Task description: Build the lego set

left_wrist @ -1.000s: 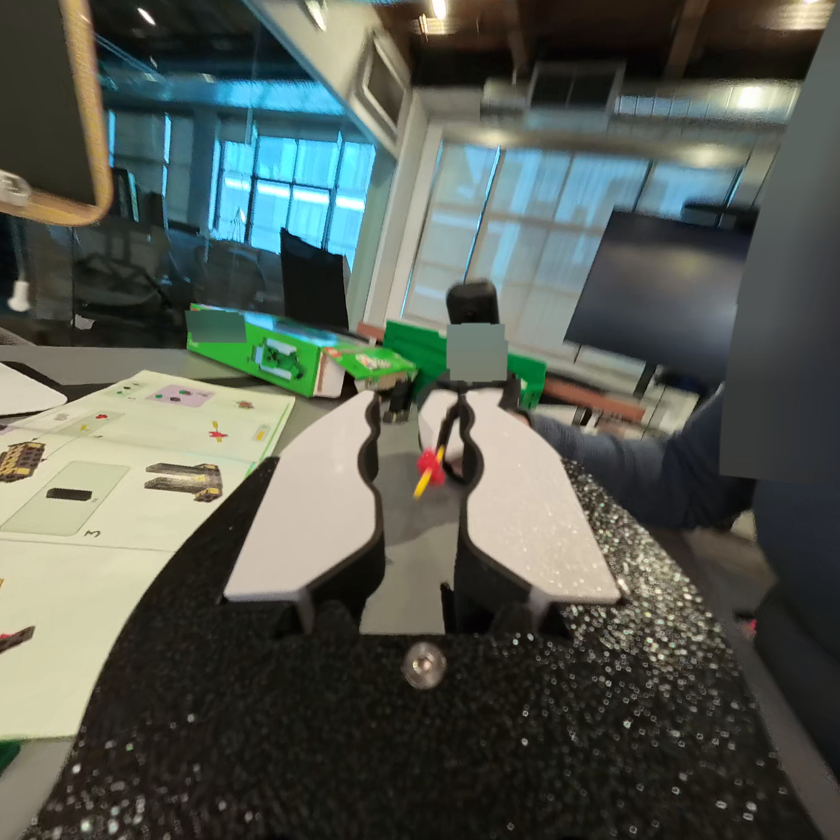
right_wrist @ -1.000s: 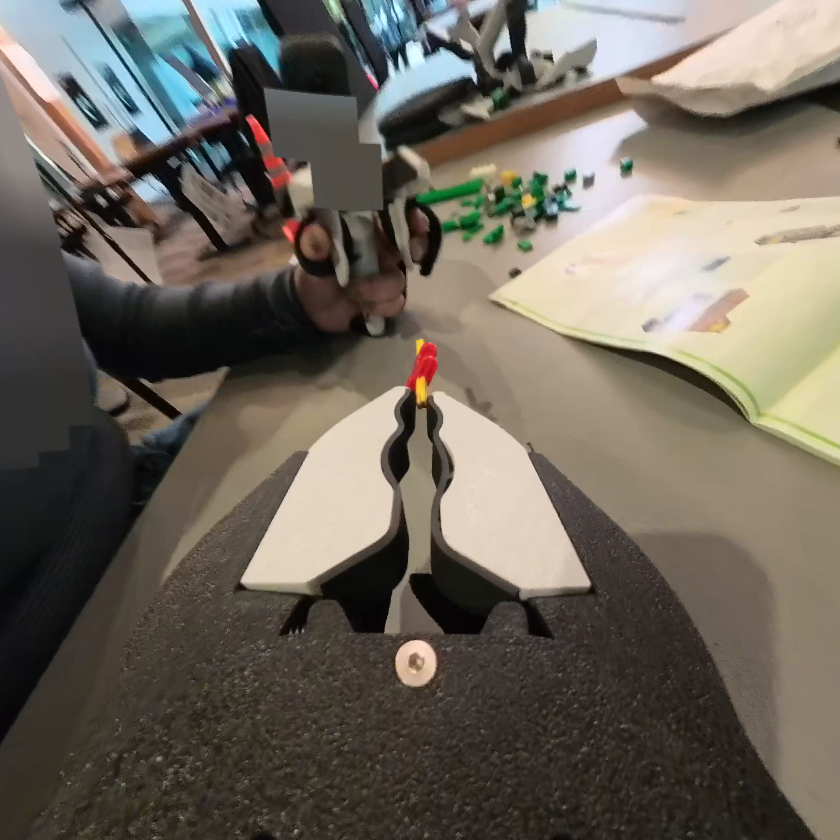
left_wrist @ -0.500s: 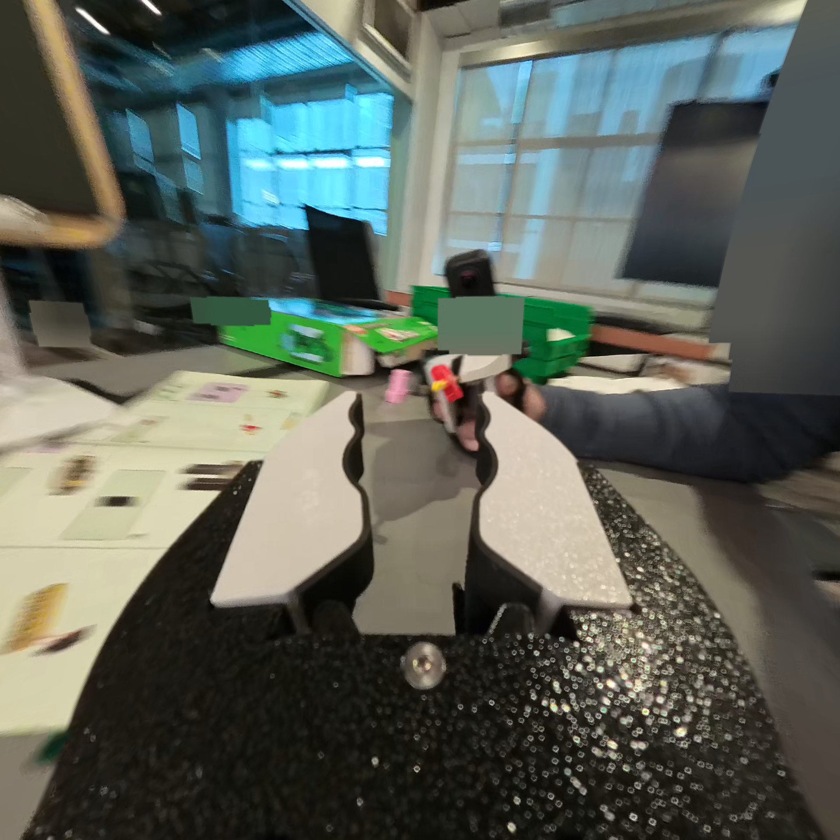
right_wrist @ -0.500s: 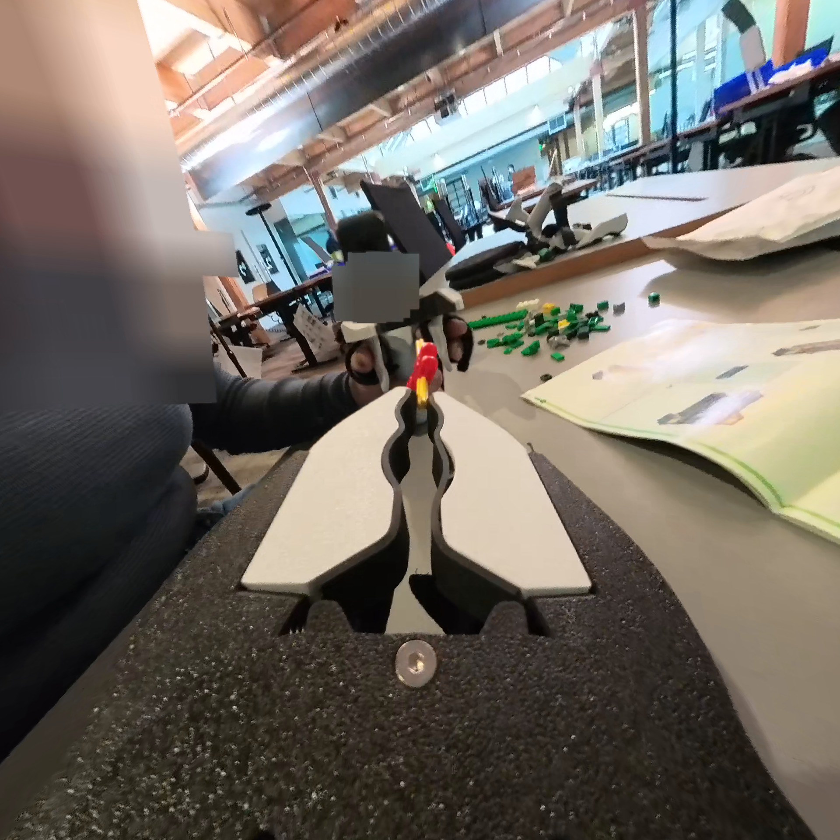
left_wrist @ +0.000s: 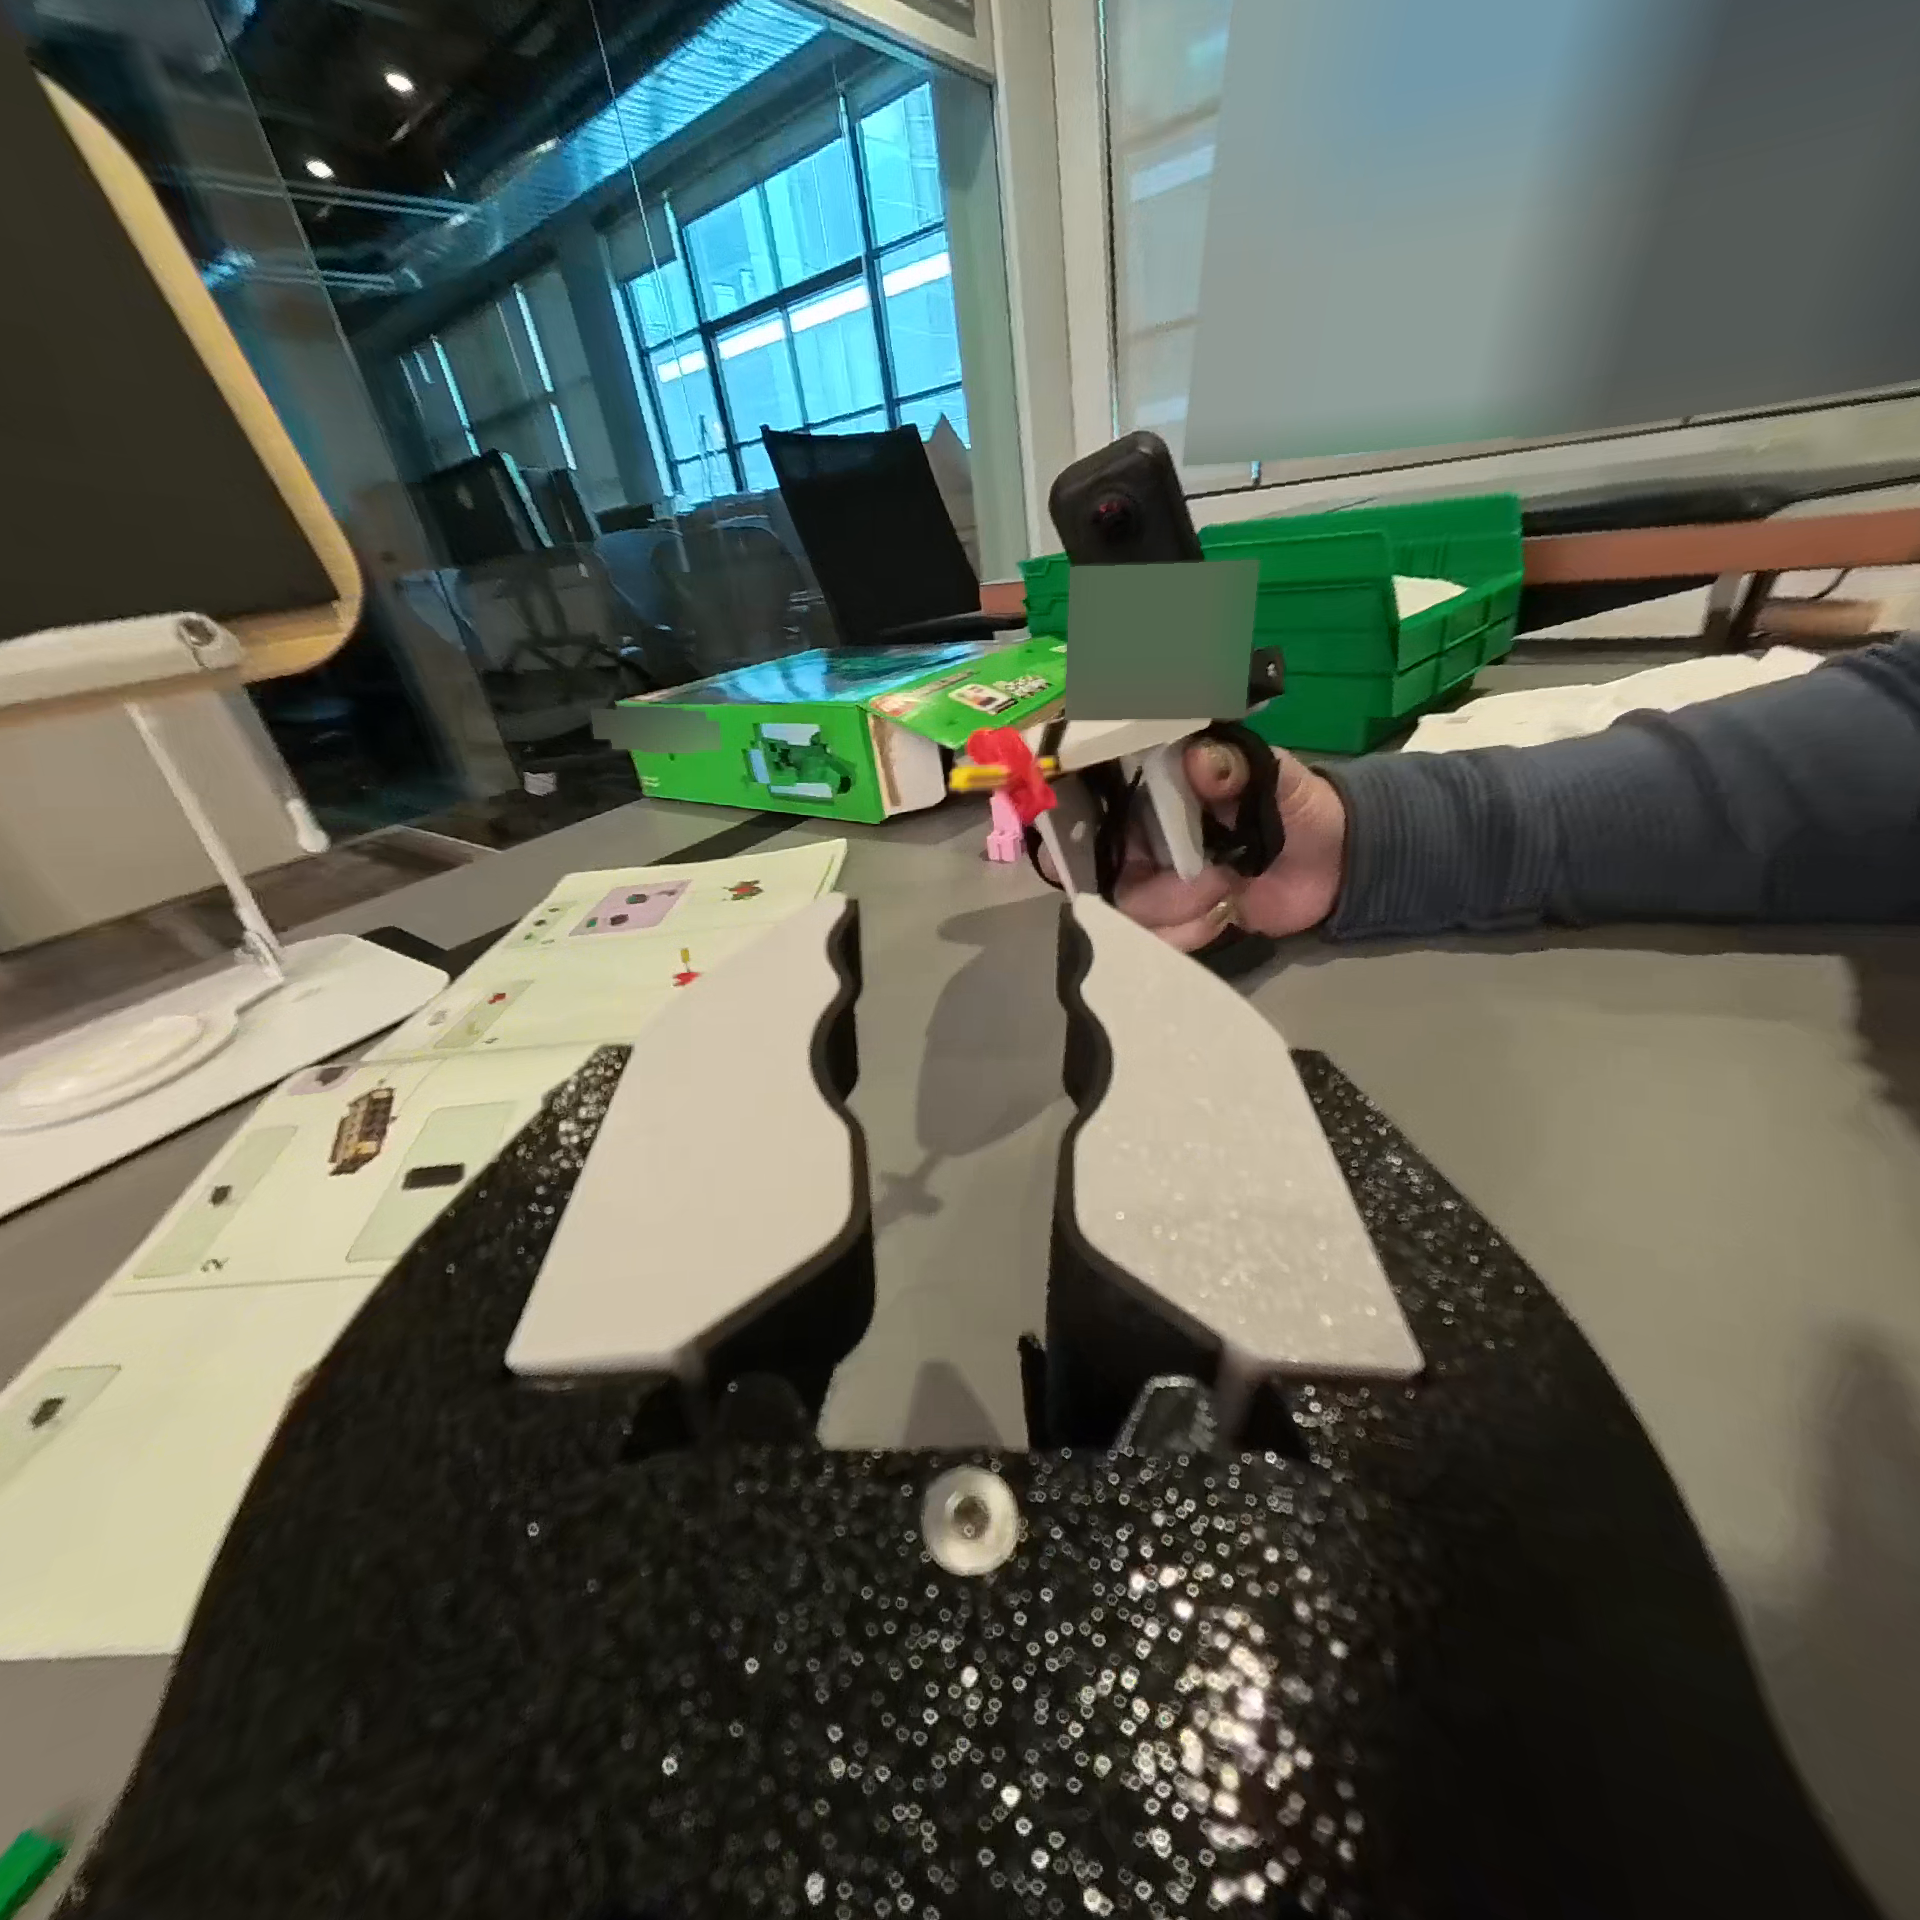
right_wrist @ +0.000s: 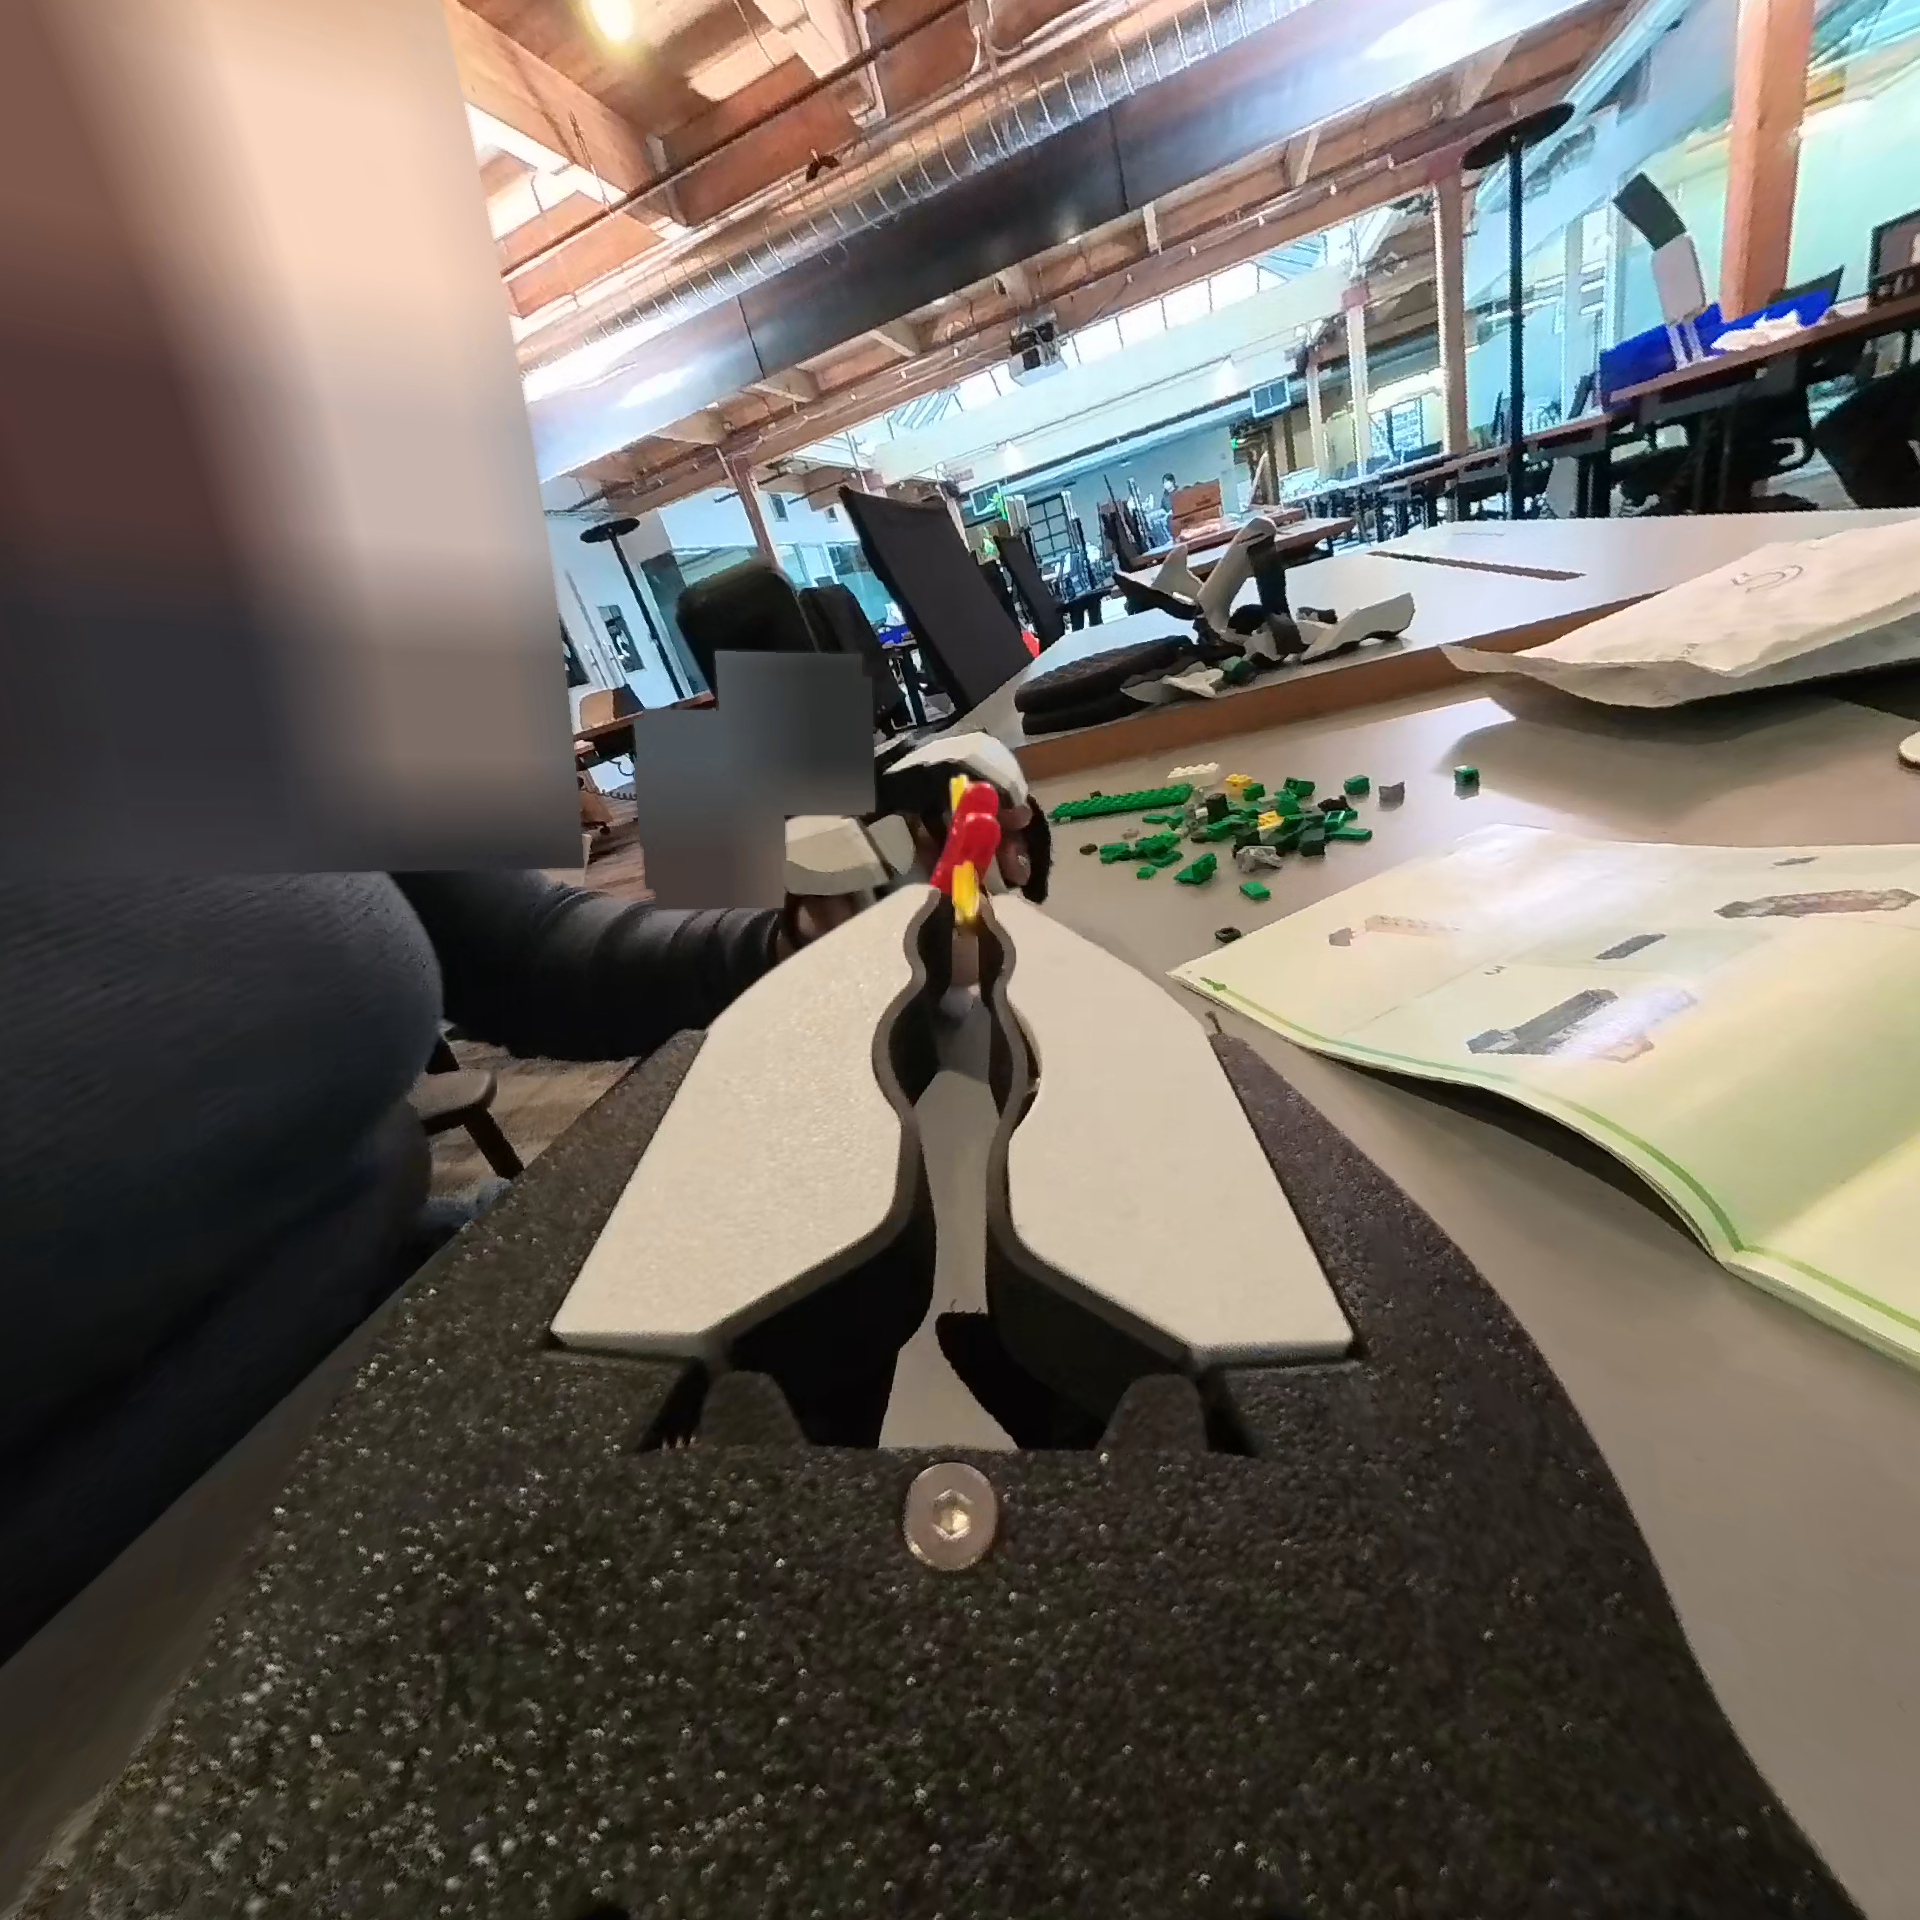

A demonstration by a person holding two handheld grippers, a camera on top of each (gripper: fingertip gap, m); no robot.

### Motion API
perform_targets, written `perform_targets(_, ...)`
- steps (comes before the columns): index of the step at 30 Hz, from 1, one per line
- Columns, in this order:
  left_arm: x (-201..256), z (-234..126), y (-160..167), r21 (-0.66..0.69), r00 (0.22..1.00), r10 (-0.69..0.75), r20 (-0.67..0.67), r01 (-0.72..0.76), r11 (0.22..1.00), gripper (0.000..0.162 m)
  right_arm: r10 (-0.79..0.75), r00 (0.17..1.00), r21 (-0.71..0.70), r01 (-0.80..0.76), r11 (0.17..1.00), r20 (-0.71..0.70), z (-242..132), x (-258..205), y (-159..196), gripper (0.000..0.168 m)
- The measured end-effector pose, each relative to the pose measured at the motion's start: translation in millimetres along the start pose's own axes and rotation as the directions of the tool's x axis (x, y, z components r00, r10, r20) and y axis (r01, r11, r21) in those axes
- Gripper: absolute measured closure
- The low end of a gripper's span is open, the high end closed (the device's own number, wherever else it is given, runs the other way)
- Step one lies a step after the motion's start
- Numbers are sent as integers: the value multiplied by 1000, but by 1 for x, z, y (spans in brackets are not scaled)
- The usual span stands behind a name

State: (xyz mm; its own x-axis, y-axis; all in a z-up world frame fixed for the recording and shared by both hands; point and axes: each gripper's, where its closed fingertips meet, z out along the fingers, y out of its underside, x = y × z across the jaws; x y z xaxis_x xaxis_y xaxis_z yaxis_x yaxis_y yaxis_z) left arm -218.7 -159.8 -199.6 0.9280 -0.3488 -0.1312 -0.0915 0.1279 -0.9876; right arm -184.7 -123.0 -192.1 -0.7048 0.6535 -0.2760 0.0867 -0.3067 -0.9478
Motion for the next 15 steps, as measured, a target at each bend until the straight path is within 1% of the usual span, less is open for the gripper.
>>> perform_targets(4,1,3,-2,15,1000,8,19,-9,1000,127,-78,997,39,78,996,-8,-4,-5,-5,164)
perform_targets(6,-2,5,-2,18,999,25,46,-26,1000,127,-166,984,36,169,985,-66,-6,-3,-7,164)
perform_targets(9,-8,12,-2,17,996,58,66,-60,998,129,-273,948,-4,276,961,-161,-8,5,-8,164)
perform_targets(12,-15,25,-4,37,993,96,66,-99,994,130,-330,914,-15,337,942,-237,-13,16,-14,164)
perform_targets(15,-25,39,-5,63,992,115,47,-118,991,130,-392,862,-45,400,916,-321,-20,31,-21,164)
